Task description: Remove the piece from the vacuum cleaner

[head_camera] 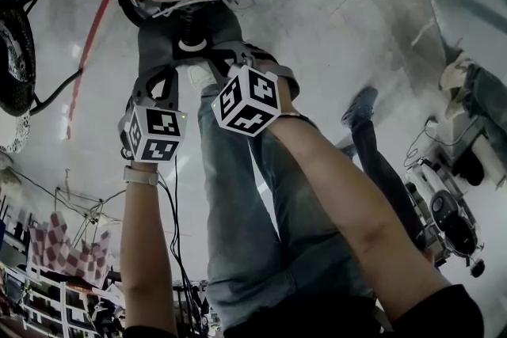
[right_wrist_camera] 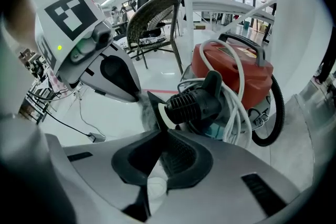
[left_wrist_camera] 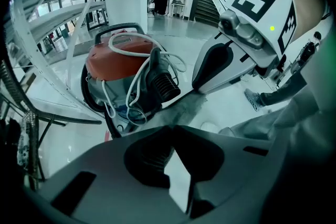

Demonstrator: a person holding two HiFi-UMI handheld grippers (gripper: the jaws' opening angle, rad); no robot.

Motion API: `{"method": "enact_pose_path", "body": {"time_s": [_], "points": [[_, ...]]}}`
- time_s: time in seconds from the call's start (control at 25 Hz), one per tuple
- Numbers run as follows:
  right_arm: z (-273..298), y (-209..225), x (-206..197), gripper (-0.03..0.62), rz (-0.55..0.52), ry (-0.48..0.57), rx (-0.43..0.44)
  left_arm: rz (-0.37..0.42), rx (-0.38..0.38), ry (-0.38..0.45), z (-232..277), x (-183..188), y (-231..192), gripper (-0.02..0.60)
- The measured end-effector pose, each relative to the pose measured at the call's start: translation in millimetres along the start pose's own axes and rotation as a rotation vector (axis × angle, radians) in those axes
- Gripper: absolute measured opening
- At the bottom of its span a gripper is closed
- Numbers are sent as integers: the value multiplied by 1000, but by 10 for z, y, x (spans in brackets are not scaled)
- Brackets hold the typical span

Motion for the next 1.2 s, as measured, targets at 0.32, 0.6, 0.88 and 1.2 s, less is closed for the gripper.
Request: {"method": "enact_pose_path", "body": {"time_s": [0.32, 0.6, 0.88, 1.2], "points": [[-43, -377, -209, 37, -17, -8, 51, 40, -39, -55, -35, -263, 219, 40], [-293, -322, -261, 35, 25, 10, 27, 65, -58, -28, -160, -52, 357, 40], [-835, -200, -326, 35, 91, 12, -13, 79, -137, -12, -393, 315, 649, 40], [-1607, 76, -409, 35, 191, 38, -103, 187, -204, 23, -695, 1012, 931, 40]]}}
Point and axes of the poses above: the fingertips, and each gripper's own axes: z forward along the fingers, y to its right, x out of its top, the point moved 3 cm from there along -z, backward along the fingers, and after that the axes turned 4 degrees about -x, right-handed, at the moved point
